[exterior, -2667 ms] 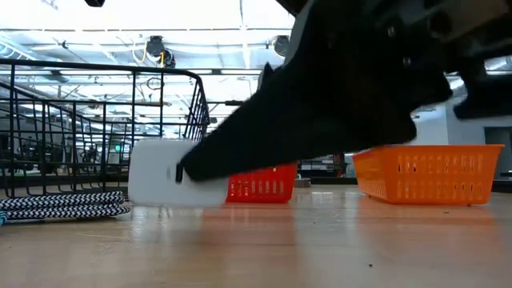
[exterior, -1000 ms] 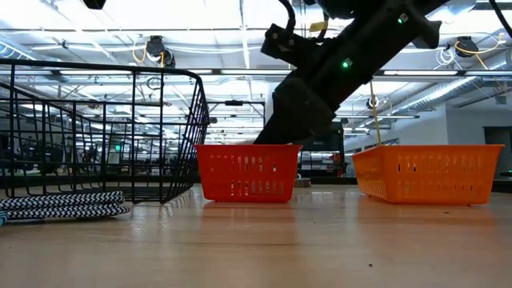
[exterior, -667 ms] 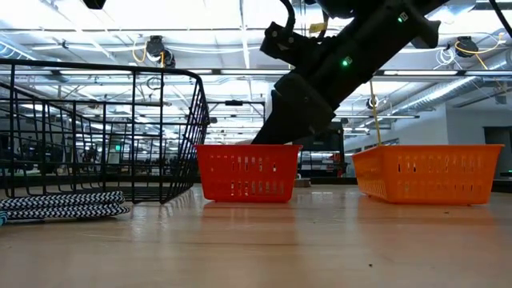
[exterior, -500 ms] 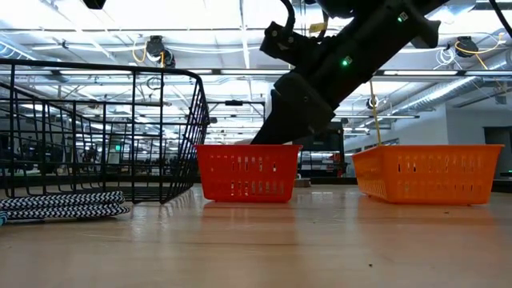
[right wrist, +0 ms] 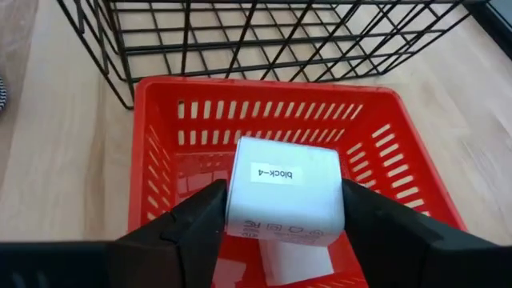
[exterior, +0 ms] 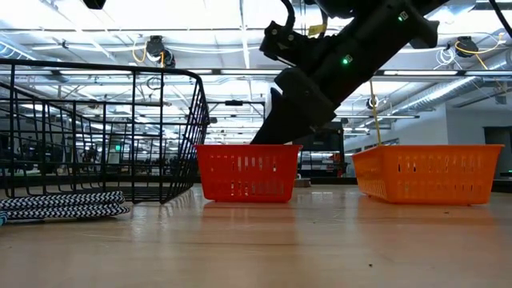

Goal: Pick and place items into bin
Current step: Put the blue charger cable into the black wire basket

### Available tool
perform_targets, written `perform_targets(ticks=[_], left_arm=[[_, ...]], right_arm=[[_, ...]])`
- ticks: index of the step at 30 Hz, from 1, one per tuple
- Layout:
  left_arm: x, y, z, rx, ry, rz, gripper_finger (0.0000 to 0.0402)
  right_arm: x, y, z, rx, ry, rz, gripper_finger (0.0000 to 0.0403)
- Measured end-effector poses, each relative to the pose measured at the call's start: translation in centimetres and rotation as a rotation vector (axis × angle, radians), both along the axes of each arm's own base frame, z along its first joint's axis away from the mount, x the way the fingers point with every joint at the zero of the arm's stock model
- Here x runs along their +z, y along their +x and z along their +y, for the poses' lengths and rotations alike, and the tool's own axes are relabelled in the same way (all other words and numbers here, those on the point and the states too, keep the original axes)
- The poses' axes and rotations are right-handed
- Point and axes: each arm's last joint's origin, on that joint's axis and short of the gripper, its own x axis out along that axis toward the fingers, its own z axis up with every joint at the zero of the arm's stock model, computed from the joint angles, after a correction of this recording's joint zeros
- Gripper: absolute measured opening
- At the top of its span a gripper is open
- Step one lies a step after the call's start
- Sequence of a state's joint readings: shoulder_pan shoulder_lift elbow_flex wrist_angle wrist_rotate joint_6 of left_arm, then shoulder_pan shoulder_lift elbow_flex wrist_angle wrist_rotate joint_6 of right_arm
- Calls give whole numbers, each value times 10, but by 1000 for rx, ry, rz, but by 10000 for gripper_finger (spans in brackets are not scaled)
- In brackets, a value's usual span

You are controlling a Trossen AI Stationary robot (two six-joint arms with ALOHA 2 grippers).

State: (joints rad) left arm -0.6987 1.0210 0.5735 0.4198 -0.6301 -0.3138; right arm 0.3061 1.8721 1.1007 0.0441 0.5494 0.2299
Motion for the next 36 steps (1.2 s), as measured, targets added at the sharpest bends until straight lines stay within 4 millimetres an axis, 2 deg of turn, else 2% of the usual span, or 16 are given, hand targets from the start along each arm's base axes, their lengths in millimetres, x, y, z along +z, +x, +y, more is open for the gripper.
perform_targets(ticks=[10, 21, 30, 36], left_arm=[[0, 0, 0, 0, 0, 0, 292], [0, 0, 0, 0, 5, 0, 292], [-1, 0, 0, 0, 8, 5, 292], [-1, 0, 0, 0, 8, 5, 292]], right_arm=[[0, 1, -3, -16, 8, -1, 264], [2, 1, 2, 18, -13, -22, 262], [27, -4, 23, 92, -69, -125, 259], [41, -7, 55, 374, -43, -229, 260]])
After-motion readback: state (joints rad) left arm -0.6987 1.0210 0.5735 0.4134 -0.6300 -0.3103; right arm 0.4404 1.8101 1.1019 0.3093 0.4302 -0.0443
